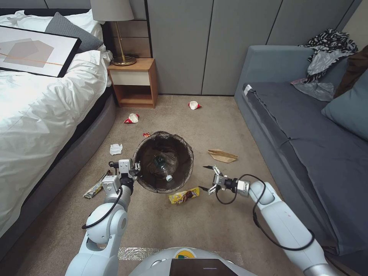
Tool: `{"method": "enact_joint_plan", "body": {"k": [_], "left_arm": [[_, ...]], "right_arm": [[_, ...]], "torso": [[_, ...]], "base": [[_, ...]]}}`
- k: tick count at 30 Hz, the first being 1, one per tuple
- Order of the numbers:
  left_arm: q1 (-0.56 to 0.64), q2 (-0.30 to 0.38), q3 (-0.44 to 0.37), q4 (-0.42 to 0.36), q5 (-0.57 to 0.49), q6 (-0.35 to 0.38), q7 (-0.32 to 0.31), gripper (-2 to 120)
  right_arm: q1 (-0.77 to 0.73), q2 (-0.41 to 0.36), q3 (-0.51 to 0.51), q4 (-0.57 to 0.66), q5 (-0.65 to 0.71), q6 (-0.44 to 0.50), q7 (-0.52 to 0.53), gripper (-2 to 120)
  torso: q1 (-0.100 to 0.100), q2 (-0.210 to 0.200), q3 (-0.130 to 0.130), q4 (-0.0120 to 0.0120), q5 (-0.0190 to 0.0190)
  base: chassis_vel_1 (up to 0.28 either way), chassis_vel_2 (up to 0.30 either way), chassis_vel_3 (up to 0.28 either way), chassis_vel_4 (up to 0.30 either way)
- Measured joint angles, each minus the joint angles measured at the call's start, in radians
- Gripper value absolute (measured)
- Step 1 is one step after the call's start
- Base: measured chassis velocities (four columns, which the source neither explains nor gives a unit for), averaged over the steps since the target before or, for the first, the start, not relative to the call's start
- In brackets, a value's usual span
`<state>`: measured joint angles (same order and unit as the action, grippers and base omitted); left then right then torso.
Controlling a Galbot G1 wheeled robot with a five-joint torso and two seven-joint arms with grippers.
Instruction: Pick up the trash bin, then pick up the garbage from the floor and place it into the trash bin.
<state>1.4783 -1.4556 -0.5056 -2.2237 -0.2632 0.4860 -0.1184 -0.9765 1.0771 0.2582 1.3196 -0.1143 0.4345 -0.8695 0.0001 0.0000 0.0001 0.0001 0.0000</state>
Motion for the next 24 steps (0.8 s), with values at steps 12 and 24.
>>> {"method": "enact_joint_plan", "body": {"k": [12,24], "left_arm": [[-0.004,-0.015,0.004,0.014,0.017,-0.003,0.002,0],[-0.005,-0.021,0.008,0.022,0.025,-0.005,0.006,0]], "right_arm": [[0.119,0.056,-0.145,-0.194,0.0,0.0,-0.081,100],[0.188,0.083,-0.214,-0.273,-0.008,-0.01,-0.103,100]], "torso": [[0.0,0.0,0.0,0.0001,-0.0001],[0.0,0.0,0.0,-0.0002,-0.0001]], "base": [[0.0,0.0,0.0,0.0],[0.0,0.0,0.0,0.0]]}}
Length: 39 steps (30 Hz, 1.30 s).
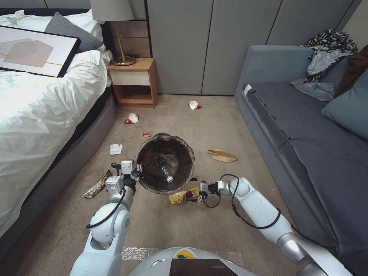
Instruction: Pick up the trash bin, then pick up the garbage from the floor and place it into the trash bin.
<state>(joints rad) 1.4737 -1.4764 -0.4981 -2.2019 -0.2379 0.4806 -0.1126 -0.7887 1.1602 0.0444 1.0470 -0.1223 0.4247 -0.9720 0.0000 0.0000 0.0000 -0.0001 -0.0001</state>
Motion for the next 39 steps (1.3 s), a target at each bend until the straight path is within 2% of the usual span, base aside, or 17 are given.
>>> {"method": "enact_joint_plan", "body": {"k": [17,31,39], "left_arm": [[0.0,-0.002,0.001,0.001,0.002,-0.003,0.003,0],[0.005,-0.006,0.0,-0.005,0.008,-0.007,0.007,0],[0.004,-0.008,0.004,-0.006,0.012,-0.01,0.009,0]], "right_arm": [[0.041,0.015,-0.041,-0.058,-0.006,-0.002,-0.001,100],[0.124,0.091,-0.116,-0.212,-0.025,0.005,0.039,100],[0.153,0.124,-0.161,-0.315,-0.026,0.011,0.104,100]], "torso": [[0.0,0.0,0.0,-0.0001,0.0],[0.0,0.0,0.0,0.0003,0.0002],[0.0,0.0,0.0,0.0001,0.0002]], "base": [[0.0,0.0,0.0,0.0],[0.0,0.0,0.0,0.0],[0.0,0.0,0.0,0.0]]}}
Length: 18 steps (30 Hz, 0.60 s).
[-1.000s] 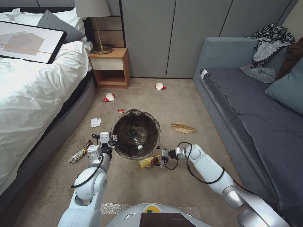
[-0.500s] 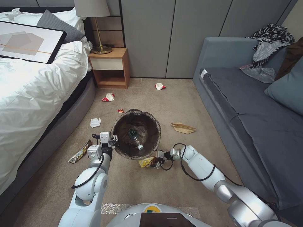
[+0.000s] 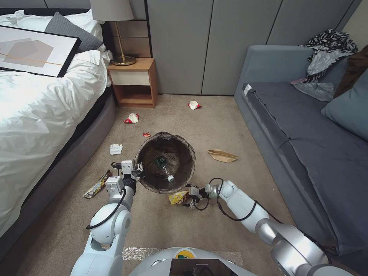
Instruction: Pick up the trash bin, then pick up the garbage from the floor and place it into the trash bin.
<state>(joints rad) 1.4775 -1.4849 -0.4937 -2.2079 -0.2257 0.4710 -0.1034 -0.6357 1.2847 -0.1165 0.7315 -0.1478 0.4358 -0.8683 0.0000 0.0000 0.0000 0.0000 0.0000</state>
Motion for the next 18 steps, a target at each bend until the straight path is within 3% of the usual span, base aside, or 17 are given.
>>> {"method": "enact_joint_plan", "body": {"k": [12,18], "left_arm": [[0.002,-0.006,0.003,-0.006,0.005,0.0,0.002,0],[0.008,-0.01,0.005,-0.009,0.015,-0.006,0.005,0]], "right_arm": [[0.009,0.029,-0.015,-0.103,-0.057,0.023,0.037,100],[0.01,0.041,-0.013,-0.136,-0.074,0.035,0.052,84]], "torso": [[0.0,0.0,0.0,-0.0001,0.0],[0.0,0.0,0.0,-0.0001,-0.0001]], "base": [[0.0,0.0,0.0,0.0],[0.0,0.0,0.0,0.0]]}}
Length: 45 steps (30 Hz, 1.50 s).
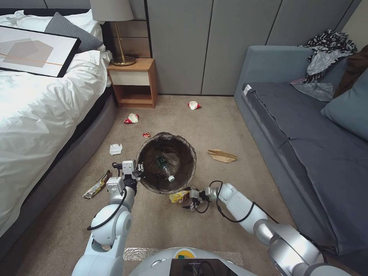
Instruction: Pick up the trash bin, then pick up the garbage from the floor and place it into the trash bin.
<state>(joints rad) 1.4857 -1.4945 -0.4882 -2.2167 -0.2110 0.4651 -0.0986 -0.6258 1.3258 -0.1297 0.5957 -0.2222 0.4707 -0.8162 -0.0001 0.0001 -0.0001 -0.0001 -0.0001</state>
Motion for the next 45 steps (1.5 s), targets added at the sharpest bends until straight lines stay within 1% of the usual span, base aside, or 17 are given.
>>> {"method": "enact_joint_plan", "body": {"k": [3,5,12,27,28,32,33,35,36,37,38,39,40,41,43,44,45], "left_arm": [[0.0,0.0,0.001,0.0,0.001,-0.002,0.001,0],[0.0,0.001,0.001,0.0,0.001,-0.002,0.001,0],[0.0,0.002,0.0,0.004,0.001,-0.004,0.002,0],[-0.002,0.003,-0.002,0.007,-0.001,-0.005,0.003,0],[-0.003,0.003,-0.002,0.009,-0.001,-0.005,0.003,0],[-0.004,0.004,-0.002,0.012,-0.001,-0.005,0.003,0],[-0.004,0.004,-0.002,0.013,-0.001,-0.005,0.003,0],[-0.005,0.004,-0.003,0.013,-0.001,-0.005,0.003,0],[-0.005,0.004,-0.003,0.014,-0.001,-0.005,0.003,0],[-0.005,0.004,-0.003,0.014,-0.001,-0.005,0.003,0],[-0.005,0.004,-0.003,0.014,-0.001,-0.005,0.003,0],[-0.006,0.004,-0.003,0.015,-0.001,-0.005,0.003,0],[-0.006,0.004,-0.003,0.015,-0.001,-0.005,0.003,0],[-0.006,0.004,-0.003,0.015,-0.001,-0.005,0.003,0],[-0.006,0.004,-0.003,0.017,-0.001,-0.006,0.003,0],[-0.006,0.004,-0.003,0.017,-0.001,-0.006,0.003,0],[-0.006,0.003,-0.003,0.018,-0.001,-0.008,0.004,0]], "right_arm": [[0.0,0.0,0.008,-0.015,-0.002,0.003,-0.002,78],[0.0,0.0,0.011,-0.019,-0.002,0.003,-0.002,76],[0.001,-0.002,0.02,-0.028,-0.003,0.004,-0.002,76],[-0.005,-0.008,0.031,-0.017,-0.002,0.004,0.004,76],[-0.009,-0.011,0.033,-0.008,0.002,0.004,0.006,72],[-0.015,-0.019,0.036,0.013,0.01,-0.001,0.013,64],[-0.017,-0.023,0.036,0.022,0.011,-0.003,0.016,56],[-0.018,-0.024,0.037,0.025,0.011,-0.004,0.018,54],[-0.02,-0.03,0.037,0.034,0.014,-0.007,0.021,45],[-0.02,-0.03,0.037,0.034,0.014,-0.007,0.021,45],[-0.022,-0.033,0.037,0.04,0.016,-0.008,0.021,43],[-0.023,-0.035,0.037,0.046,0.017,-0.008,0.021,37],[-0.025,-0.037,0.037,0.05,0.019,-0.008,0.021,34],[-0.025,-0.037,0.037,0.05,0.019,-0.008,0.021,34],[-0.033,-0.048,0.041,0.073,0.032,-0.008,0.018,19],[-0.033,-0.048,0.041,0.073,0.032,-0.008,0.018,19],[-0.04,-0.053,0.044,0.085,0.037,-0.008,0.015,13]], "torso": [[0.0,0.0,0.0,-0.0003,-0.0004],[0.0,0.0,0.0,-0.0003,-0.0005],[0.0,0.0,0.0,0.0005,0.0001],[0.0,0.0,0.0,0.0003,0.0004],[0.0,0.0,0.0,0.0004,0.0006],[0.0,0.0,0.0,0.0004,0.0009],[0.0,0.0,0.0,0.0005,0.0007],[0.0,0.0,0.0,0.0005,0.0005],[0.0,0.0,0.0,0.0002,0.0001],[0.0,0.0,0.0,0.0002,0.0001],[0.0,0.0,0.0,0.0002,-0.0001],[0.0,0.0,0.0,0.0,0.0],[0.0,0.0,0.0,-0.0001,0.0001],[0.0,0.0,0.0,-0.0001,0.0001],[0.0,0.0,0.0,-0.0001,0.0001],[0.0,0.0,0.0,-0.0001,0.0001],[0.0,0.0,0.0,0.0,0.0003]], "base": [[0.0,0.0,0.0,0.0],[0.0,0.0,0.0,0.0],[0.0,0.0,0.0,0.0],[0.0,0.0,0.0,0.0],[0.0,0.0,0.0,0.0],[0.0,0.0,0.0,0.0],[0.0,0.0,0.0,0.0],[0.0,0.0,0.0,0.0],[0.0,0.0,0.0,0.0],[0.0,0.0,0.0,0.0],[0.0,0.0,0.0,0.0],[0.0,0.0,0.0,0.0],[0.0,0.0,0.0,0.0],[0.0,0.0,0.0,0.0],[0.0,0.0,0.0,0.0],[0.0,0.0,0.0,0.0],[0.0,0.0,0.0,0.0]]}}
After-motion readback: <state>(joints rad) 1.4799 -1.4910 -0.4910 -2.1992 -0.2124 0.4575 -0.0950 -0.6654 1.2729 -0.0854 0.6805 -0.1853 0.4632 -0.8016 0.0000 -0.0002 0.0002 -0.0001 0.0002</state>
